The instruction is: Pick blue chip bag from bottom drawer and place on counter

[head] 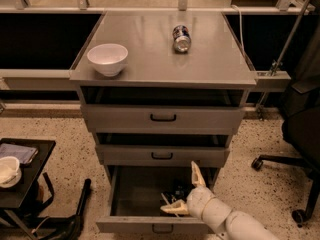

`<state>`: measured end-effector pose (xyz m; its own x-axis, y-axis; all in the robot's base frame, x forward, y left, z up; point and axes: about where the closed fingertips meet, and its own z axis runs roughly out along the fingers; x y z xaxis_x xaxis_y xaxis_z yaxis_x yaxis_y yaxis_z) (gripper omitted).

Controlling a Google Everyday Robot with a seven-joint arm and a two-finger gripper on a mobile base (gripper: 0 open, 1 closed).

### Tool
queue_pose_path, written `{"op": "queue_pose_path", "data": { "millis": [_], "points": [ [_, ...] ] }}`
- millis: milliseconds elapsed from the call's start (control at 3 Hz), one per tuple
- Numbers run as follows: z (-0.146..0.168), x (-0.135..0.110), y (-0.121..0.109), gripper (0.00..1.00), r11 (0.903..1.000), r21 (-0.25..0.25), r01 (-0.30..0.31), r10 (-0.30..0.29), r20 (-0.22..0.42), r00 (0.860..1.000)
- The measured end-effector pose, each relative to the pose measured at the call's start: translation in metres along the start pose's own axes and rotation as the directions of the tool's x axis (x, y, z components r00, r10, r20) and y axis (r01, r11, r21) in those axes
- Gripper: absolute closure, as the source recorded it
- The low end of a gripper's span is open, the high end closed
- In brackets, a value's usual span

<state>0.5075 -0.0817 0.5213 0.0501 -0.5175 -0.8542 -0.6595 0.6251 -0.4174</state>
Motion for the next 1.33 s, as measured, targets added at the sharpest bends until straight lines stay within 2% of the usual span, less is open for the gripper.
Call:
{"op": "queue_pose_path", "data": {
  "millis": [333, 667, 1000, 1333],
  "points": [
    [0.014, 0.024, -0.008, 0.0, 0.9994, -0.024, -0.026, 0.027, 0.009, 1.0],
    [0.038, 0.065, -0.016, 0.0, 0.9976, -0.058, -0.038, 0.035, -0.062, 0.997],
    [0.059, 0.106, -0.032, 0.0, 0.9984, -0.055, -0.01, 0.001, -0.166, 0.986],
    [0.062, 0.15, -0.041, 0.0, 0.9976, -0.061, 0.033, -0.05, -0.295, 0.954]
  ]
}}
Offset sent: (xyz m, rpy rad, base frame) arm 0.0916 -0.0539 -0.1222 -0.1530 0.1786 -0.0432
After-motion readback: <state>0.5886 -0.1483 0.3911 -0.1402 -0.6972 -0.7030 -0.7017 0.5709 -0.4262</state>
